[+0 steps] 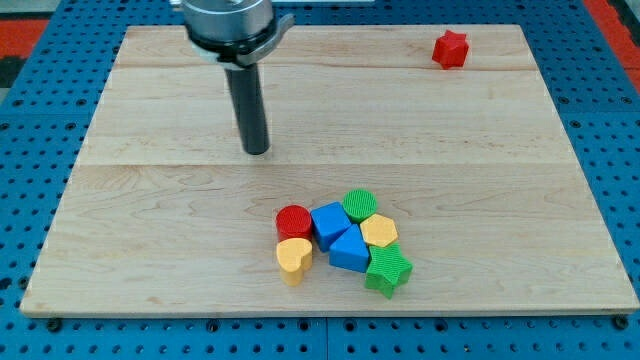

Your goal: Push the green star above the red circle

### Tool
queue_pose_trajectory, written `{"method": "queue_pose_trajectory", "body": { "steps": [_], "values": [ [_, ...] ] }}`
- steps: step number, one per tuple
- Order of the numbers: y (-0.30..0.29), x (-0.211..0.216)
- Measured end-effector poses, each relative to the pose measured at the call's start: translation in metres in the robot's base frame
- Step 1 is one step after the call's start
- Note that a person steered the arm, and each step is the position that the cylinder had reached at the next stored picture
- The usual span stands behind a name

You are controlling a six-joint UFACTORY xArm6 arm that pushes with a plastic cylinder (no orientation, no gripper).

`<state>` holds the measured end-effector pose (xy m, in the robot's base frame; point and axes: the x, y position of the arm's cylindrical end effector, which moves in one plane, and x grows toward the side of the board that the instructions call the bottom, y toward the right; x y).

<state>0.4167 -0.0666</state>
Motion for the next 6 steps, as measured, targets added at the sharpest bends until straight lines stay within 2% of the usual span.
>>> {"method": "queue_pose_trajectory", "body": {
  "steps": [1, 2, 4, 5, 6],
  "values": [
    [0.049, 0.006],
    [0.105, 0.042],
    [0.197, 0.075],
    [0.232, 0.163],
    [0.202, 0.202]
  ]
}}
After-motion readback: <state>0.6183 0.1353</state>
